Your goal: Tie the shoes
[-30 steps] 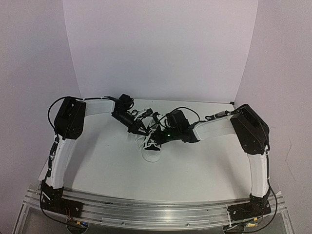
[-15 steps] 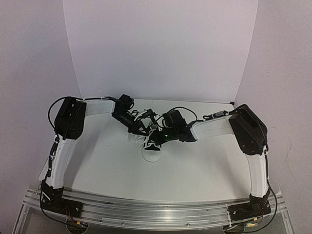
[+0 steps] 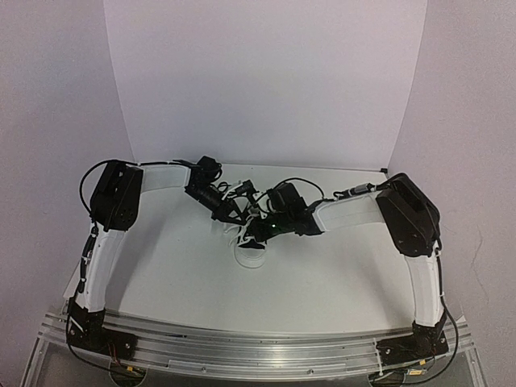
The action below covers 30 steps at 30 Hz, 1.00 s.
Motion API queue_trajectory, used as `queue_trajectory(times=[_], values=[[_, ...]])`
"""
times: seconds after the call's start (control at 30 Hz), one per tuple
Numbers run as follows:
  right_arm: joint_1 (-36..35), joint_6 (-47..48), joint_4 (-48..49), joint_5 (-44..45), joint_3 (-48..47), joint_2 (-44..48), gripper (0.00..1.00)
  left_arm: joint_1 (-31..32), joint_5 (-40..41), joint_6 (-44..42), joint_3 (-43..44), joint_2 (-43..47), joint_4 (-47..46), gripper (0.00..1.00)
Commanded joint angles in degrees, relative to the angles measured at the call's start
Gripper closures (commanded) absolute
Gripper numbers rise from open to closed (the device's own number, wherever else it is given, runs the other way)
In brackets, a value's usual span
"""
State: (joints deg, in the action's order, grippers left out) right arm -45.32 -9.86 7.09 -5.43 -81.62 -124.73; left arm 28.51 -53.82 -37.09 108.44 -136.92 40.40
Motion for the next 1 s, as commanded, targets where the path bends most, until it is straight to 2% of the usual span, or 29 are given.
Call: queue_trajectory(times=[0.0,0.33,0.47,0.5,0.67,0.77,0.83,0.97], values=[[-0.2,-4.2,2.0,-4.5,1.3,4.4,1.00,0.1,1.1,-0.3,2.7,-0.7,-1.0,1.00],[-0.2,-7.8,6.4,-7.0,10.2,11.0,1.00,0.1,1.3,-0.9,2.5,-0.5,-0.9,1.00],[-0.2,-7.7,6.5,-3.9,10.9,11.4,1.00,0.1,1.1,-1.0,2.4,-0.5,-0.9,1.00],[-0.2,-7.1,6.5,-3.3,10.2,11.0,0.99,0.1,1.1,-0.9,2.4,-0.5,-0.9,1.00],[-0.2,-5.8,6.0,-1.1,4.5,6.5,0.77,0.1,1.0,-0.4,2.7,-0.6,-0.9,1.00],[-0.1,-5.1,5.0,-0.5,1.8,3.9,0.72,0.1,1.1,-0.4,2.7,-0.5,-0.9,1.00],[-0.1,-4.7,4.2,-0.5,0.2,2.4,0.72,0.1,1.1,-0.3,2.7,-0.5,-0.9,1.00],[-0.1,-4.2,2.6,0.9,-1.1,0.6,0.80,0.1,1.2,-0.3,2.7,-0.5,-0.9,1.00]])
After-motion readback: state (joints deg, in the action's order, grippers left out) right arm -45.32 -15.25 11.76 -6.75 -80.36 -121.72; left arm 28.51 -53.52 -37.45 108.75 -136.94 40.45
